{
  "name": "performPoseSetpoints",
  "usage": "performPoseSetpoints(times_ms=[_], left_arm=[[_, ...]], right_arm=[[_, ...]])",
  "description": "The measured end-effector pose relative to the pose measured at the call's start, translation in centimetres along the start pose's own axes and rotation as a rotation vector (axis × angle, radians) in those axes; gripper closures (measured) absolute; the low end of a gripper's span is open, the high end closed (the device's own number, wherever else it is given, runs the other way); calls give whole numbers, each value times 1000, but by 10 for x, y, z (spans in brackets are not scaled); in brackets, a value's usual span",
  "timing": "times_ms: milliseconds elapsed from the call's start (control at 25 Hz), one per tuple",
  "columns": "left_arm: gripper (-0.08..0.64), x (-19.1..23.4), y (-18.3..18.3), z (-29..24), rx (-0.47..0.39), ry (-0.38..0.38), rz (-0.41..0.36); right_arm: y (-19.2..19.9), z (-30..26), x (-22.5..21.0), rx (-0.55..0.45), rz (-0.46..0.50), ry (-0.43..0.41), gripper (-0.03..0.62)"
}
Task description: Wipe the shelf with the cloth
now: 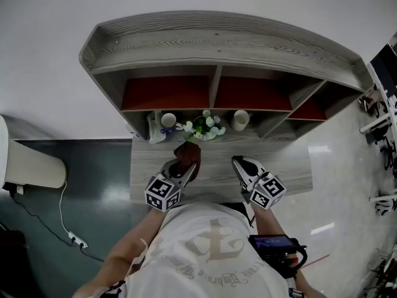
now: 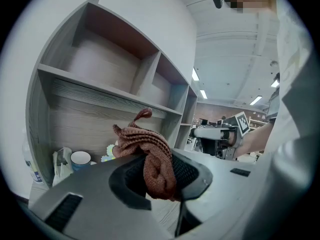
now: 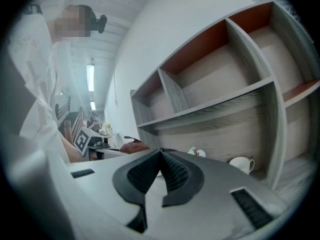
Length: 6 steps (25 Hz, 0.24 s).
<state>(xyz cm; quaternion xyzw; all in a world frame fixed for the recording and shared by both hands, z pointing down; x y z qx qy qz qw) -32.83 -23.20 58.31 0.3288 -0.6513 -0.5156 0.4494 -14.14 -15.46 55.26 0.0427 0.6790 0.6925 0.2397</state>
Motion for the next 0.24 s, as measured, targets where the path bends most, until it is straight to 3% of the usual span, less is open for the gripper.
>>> performPoseSetpoints(times_ms=[240], left_arm=[[465,-5,0,-1,8,15,1]], right_arm=[[1,5,4,0,-6,13,589]])
Point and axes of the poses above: the fingertips, and each gripper's own axes: z backward along the fingers, x to its left, y out of its underside, the point moved 5 cm from there along z, backward along the fingers, and after that the axes turned 12 degrees about -x, right-handed, at the moved point
